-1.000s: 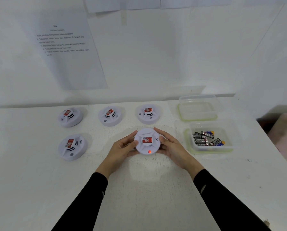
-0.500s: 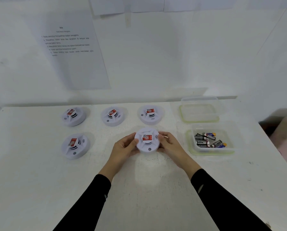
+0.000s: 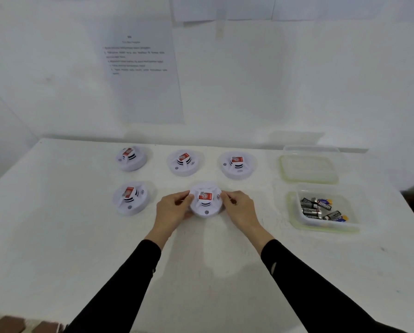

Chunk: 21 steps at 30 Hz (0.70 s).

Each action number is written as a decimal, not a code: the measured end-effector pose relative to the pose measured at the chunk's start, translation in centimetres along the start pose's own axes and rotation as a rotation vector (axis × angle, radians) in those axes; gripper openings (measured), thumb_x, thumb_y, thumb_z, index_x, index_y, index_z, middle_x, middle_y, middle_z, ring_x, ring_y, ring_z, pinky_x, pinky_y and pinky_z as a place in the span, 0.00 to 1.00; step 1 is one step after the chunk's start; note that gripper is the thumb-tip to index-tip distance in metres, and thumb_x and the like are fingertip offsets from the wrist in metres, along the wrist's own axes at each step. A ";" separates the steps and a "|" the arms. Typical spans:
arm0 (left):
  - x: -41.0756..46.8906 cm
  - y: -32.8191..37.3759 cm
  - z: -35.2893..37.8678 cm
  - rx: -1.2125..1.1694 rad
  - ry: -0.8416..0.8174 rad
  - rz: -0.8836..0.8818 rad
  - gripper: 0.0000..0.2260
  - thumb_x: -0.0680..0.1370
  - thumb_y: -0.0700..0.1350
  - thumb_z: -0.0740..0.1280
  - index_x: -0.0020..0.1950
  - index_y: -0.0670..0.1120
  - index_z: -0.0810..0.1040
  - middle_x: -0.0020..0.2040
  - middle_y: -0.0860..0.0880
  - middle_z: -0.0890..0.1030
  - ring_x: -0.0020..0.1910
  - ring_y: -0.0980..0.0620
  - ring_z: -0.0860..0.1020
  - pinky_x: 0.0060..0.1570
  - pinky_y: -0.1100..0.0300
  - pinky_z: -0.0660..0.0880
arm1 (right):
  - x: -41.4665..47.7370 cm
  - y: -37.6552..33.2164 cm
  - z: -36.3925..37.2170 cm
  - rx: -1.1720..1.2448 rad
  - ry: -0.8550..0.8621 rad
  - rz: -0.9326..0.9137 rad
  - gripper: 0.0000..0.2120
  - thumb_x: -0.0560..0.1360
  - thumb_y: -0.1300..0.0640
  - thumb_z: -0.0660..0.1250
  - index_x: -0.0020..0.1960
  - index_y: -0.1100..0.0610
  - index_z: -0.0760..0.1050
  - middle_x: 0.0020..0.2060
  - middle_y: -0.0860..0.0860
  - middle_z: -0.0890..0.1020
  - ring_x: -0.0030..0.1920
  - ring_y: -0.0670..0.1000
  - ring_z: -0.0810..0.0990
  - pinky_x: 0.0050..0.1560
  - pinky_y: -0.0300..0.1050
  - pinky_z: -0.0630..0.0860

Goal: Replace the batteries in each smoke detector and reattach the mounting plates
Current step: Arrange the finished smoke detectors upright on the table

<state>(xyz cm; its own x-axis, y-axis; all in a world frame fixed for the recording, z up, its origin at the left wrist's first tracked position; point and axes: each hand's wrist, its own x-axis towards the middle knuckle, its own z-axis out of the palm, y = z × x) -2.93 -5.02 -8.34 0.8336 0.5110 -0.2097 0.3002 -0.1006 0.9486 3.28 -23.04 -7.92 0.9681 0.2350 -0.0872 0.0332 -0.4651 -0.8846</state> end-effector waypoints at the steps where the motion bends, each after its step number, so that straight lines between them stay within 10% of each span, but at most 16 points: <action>1: 0.0 -0.1 0.0 -0.001 -0.010 -0.003 0.13 0.78 0.46 0.71 0.62 0.43 0.83 0.55 0.47 0.85 0.48 0.55 0.84 0.48 0.56 0.83 | 0.0 0.1 0.0 -0.014 0.001 -0.005 0.13 0.80 0.55 0.62 0.53 0.61 0.83 0.49 0.55 0.80 0.48 0.50 0.77 0.42 0.25 0.66; 11: 0.0 2.0 -4.4 0.138 0.067 0.299 0.09 0.80 0.43 0.67 0.59 0.47 0.81 0.55 0.53 0.80 0.48 0.61 0.79 0.46 0.62 0.80 | -0.8 -4.1 1.4 0.140 0.238 -0.155 0.09 0.78 0.61 0.63 0.56 0.56 0.79 0.52 0.51 0.78 0.42 0.42 0.77 0.43 0.27 0.71; 16: 1.5 2.0 -12.7 0.188 0.252 0.286 0.08 0.81 0.41 0.64 0.57 0.49 0.81 0.52 0.53 0.80 0.44 0.63 0.77 0.43 0.75 0.71 | -1.8 -9.4 7.2 0.201 0.097 -0.330 0.12 0.77 0.68 0.62 0.52 0.57 0.80 0.48 0.48 0.80 0.45 0.41 0.78 0.44 0.28 0.71; 21: 3.8 -1.5 -18.1 0.269 0.172 -0.005 0.13 0.83 0.44 0.61 0.66 0.44 0.77 0.62 0.44 0.78 0.52 0.46 0.78 0.57 0.51 0.77 | -1.2 -9.8 13.0 0.172 -0.088 -0.121 0.14 0.79 0.68 0.59 0.58 0.58 0.79 0.53 0.50 0.79 0.49 0.44 0.79 0.53 0.35 0.73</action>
<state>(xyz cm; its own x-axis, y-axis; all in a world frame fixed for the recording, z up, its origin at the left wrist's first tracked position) -8.59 12.54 -6.23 0.7479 0.6469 -0.1490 0.4348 -0.3078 0.8463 -1.44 -7.61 -5.08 0.9341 0.3570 -0.0085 0.0977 -0.2785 -0.9555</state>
